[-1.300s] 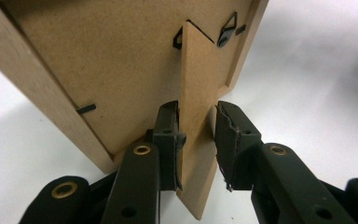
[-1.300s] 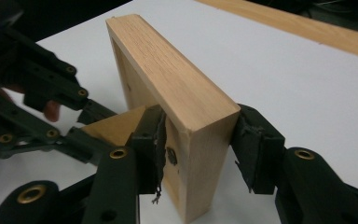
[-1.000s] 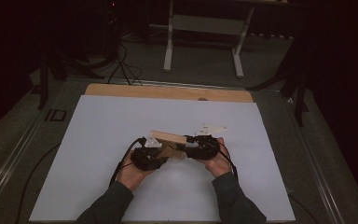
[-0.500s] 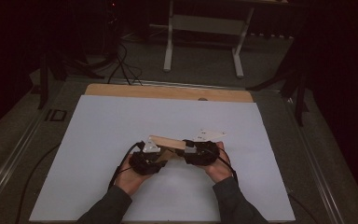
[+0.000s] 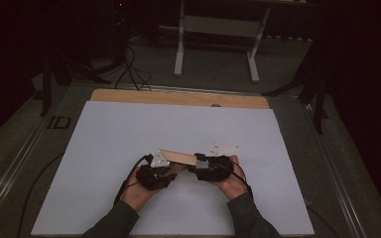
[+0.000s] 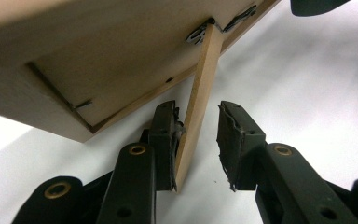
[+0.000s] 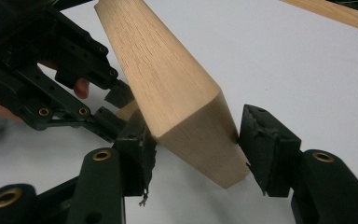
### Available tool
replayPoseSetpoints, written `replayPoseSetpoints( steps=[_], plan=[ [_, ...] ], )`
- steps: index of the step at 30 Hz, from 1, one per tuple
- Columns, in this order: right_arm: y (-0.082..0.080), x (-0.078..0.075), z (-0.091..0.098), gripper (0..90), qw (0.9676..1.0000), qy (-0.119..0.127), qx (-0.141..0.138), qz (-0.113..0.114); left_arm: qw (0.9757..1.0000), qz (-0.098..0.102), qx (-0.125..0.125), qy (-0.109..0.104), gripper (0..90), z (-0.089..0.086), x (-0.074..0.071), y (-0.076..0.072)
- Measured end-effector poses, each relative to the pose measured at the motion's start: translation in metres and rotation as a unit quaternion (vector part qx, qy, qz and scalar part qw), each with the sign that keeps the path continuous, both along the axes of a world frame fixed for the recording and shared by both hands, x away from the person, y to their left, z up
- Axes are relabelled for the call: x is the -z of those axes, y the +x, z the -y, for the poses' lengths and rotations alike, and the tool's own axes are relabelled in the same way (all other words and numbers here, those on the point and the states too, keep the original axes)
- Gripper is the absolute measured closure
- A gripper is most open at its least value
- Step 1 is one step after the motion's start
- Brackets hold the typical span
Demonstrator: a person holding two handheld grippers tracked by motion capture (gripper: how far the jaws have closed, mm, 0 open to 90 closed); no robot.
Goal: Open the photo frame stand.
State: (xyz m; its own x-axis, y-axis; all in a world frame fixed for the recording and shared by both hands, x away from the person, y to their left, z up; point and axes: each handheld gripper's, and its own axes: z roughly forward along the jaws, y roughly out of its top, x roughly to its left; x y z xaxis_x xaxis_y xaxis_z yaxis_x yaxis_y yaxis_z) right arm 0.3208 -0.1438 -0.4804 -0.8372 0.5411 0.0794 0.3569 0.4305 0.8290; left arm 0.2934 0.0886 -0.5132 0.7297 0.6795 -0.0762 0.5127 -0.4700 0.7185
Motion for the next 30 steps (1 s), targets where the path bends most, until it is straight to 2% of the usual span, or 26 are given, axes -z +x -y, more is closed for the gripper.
replayPoseSetpoints(
  steps=[15,30],
  plan=[
    [-0.004,0.001,-0.002,37.5,1.0,0.001,-0.003,0.005,0.9999,-0.001,-0.009,-0.005,64.0,-0.008,0.001,-0.003],
    [-0.005,0.002,-0.003,36.4,0.9999,-0.006,-0.01,0.008,0.9999,-0.006,-0.007,-0.012,60.7,-0.015,-0.001,-0.006]
  ],
)
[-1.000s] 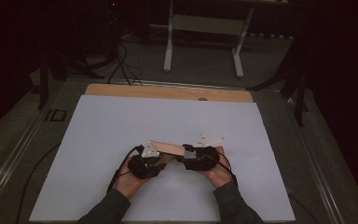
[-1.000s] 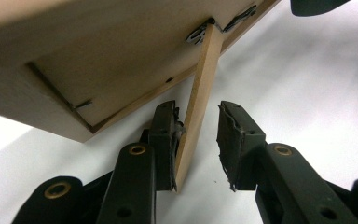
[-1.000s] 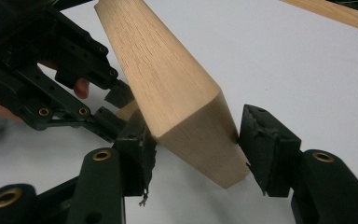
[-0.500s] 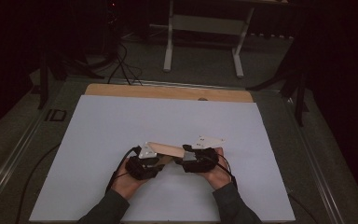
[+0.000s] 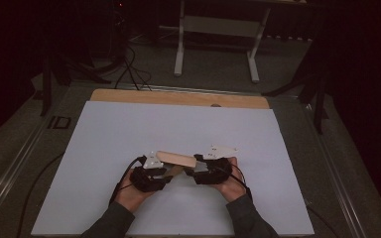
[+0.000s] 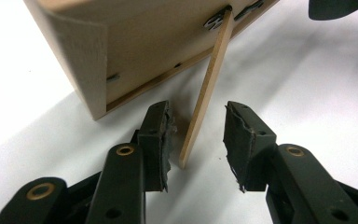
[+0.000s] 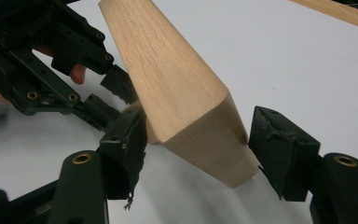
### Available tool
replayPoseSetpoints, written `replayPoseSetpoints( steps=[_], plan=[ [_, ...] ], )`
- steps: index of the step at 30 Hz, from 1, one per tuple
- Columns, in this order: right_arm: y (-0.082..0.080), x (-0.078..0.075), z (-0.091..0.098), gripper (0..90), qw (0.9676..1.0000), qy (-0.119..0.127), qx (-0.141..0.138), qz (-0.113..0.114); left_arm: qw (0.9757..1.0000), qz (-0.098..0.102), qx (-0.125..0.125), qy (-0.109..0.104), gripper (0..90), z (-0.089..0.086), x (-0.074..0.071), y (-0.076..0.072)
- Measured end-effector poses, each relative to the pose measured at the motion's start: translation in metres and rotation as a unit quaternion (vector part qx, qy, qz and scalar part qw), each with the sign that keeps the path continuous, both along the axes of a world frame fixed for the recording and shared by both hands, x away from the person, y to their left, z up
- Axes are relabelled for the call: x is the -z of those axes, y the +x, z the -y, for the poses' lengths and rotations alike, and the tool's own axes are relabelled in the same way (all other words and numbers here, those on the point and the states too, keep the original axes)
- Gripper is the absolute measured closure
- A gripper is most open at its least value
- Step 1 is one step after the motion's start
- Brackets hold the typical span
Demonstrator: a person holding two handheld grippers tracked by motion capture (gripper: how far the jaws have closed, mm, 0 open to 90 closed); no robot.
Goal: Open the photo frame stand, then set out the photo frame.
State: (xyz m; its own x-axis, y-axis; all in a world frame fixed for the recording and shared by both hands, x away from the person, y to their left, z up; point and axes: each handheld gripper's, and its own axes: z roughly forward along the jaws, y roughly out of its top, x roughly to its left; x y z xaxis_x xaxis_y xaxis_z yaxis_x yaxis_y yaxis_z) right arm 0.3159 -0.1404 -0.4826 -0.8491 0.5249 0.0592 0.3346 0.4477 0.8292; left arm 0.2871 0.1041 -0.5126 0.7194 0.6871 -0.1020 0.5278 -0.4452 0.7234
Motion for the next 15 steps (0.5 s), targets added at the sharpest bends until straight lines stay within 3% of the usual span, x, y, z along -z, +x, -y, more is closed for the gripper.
replayPoseSetpoints(
  steps=[15],
  plan=[
    [-0.0017,-0.0033,0.0054,35.7,1.0,0.0,0.0,0.0,0.9999,0.005,-0.005,-0.008,60.7,-0.0043,-0.003,-0.0019]
  ],
)
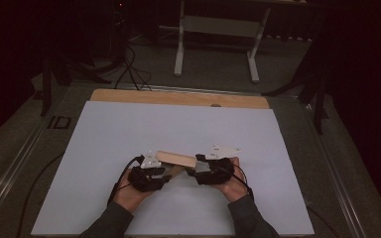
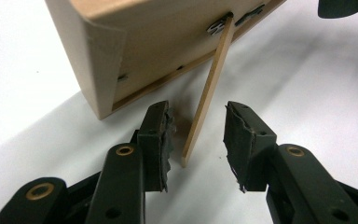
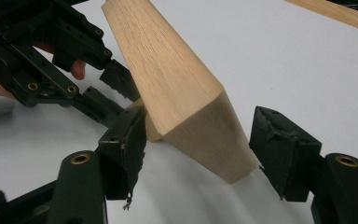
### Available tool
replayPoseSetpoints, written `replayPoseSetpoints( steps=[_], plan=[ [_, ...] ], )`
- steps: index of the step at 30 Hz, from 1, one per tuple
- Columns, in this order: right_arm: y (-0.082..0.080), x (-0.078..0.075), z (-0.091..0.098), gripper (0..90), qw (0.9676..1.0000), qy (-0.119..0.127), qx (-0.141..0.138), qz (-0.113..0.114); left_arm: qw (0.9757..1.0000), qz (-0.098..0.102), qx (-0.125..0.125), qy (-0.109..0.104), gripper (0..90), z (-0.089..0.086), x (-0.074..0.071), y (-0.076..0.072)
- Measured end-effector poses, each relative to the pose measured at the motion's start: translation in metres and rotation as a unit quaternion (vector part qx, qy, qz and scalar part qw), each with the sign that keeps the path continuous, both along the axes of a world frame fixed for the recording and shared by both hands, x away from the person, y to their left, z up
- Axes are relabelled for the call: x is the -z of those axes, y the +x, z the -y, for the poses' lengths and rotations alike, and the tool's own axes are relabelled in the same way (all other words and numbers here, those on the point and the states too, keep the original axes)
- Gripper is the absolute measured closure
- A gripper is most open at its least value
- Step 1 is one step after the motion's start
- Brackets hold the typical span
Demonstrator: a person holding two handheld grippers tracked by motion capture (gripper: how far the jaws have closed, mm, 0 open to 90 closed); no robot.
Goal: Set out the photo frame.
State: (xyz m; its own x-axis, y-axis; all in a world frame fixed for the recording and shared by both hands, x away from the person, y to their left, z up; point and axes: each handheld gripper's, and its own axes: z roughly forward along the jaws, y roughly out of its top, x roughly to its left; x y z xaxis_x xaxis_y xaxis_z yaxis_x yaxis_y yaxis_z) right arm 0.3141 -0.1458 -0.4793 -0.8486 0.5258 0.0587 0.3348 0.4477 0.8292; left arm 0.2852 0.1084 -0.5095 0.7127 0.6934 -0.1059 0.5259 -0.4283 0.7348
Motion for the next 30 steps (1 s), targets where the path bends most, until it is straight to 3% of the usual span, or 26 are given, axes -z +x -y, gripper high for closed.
replayPoseSetpoints(
  steps=[5,20,26,30],
  plan=[
    [0.0,0.002,0.002,35.7,0.9999,-0.01,0.0,0.002,0.9999,0.013,0.0,0.007,60.7,-0.001,-0.002,-0.003],
    [0.0,0.001,0.012,36.3,0.9998,-0.015,-0.014,-0.005,0.9998,0.018,-0.003,-0.001,63.0,-0.007,-0.007,-0.004],
    [0.002,-0.002,0.02,40.6,0.9996,-0.017,-0.022,-0.002,0.9998,0.02,-0.005,-0.005,69.0,-0.009,-0.009,-0.005],
    [0.003,-0.003,0.025,48.2,0.9996,-0.013,-0.025,-0.003,0.9997,0.025,-0.002,-0.001,72.4,-0.01,-0.011,-0.005]
  ],
)
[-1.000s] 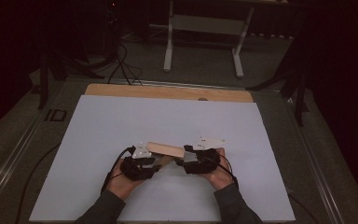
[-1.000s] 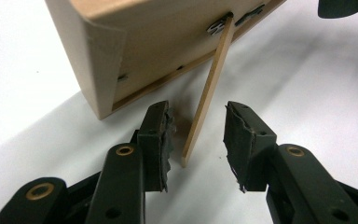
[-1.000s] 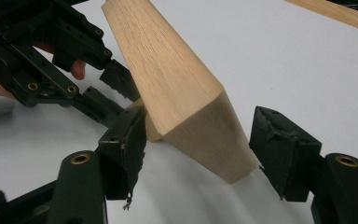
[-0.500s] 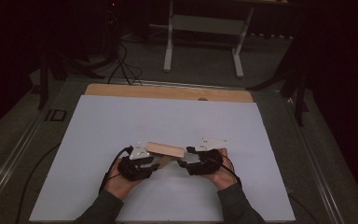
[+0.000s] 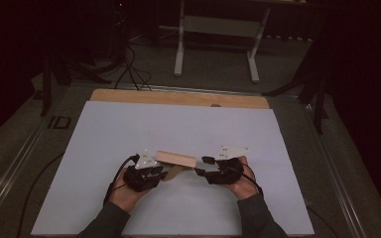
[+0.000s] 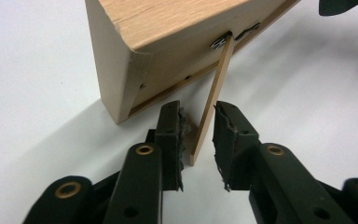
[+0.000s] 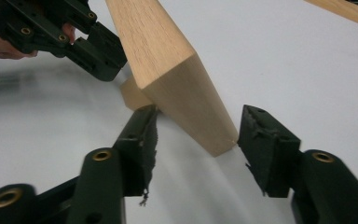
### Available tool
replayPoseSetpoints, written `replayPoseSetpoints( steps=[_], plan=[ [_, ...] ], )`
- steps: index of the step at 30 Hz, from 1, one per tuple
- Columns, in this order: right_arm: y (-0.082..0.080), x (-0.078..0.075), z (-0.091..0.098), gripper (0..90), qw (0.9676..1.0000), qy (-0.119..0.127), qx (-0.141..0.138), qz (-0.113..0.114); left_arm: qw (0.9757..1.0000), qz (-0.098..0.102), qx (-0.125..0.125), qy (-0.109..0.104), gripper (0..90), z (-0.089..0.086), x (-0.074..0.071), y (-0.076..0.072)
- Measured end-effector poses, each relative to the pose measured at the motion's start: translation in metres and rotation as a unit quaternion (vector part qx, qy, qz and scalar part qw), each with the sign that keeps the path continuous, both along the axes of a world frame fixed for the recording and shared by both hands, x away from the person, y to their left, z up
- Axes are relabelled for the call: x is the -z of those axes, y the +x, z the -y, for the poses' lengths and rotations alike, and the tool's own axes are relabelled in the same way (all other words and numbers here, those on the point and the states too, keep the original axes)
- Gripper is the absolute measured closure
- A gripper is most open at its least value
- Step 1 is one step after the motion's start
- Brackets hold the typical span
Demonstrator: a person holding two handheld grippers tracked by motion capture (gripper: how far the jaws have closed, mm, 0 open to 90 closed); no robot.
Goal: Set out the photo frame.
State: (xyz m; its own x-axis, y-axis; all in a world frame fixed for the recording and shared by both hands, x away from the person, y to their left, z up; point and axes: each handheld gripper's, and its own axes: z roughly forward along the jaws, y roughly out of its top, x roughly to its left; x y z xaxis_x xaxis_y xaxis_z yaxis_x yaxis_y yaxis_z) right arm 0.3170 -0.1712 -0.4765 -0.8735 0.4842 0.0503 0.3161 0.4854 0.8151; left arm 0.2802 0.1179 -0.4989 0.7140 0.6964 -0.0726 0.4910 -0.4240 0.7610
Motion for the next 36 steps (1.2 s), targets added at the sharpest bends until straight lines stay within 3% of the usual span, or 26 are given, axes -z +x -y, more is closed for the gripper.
replayPoseSetpoints(
  steps=[9,19,23,32,36],
  plan=[
    [0.001,0.001,0.004,55.8,0.9999,-0.004,-0.01,-0.004,1.0,0.002,0.0,-0.003,78.3,0.001,-0.001,0.0],
    [0.004,0.002,0.006,61.5,1.0,-0.007,0.001,-0.004,0.9999,0.001,-0.012,-0.005,82.1,0.001,-0.003,0.0],
    [0.005,0.003,0.005,71.4,0.9993,-0.011,0.035,0.007,0.9999,0.004,-0.003,-0.01,84.5,0.002,-0.003,0.0],
    [0.005,0.007,-0.007,89.3,0.9961,-0.019,0.08,0.031,0.9999,0.006,-0.009,-0.006,89.4,0.004,-0.003,0.0],
    [0.007,0.008,-0.01,89.7,0.9949,-0.015,0.093,0.036,0.9997,0.01,-0.02,-0.009,89.7,0.004,-0.004,0.0]
  ],
)
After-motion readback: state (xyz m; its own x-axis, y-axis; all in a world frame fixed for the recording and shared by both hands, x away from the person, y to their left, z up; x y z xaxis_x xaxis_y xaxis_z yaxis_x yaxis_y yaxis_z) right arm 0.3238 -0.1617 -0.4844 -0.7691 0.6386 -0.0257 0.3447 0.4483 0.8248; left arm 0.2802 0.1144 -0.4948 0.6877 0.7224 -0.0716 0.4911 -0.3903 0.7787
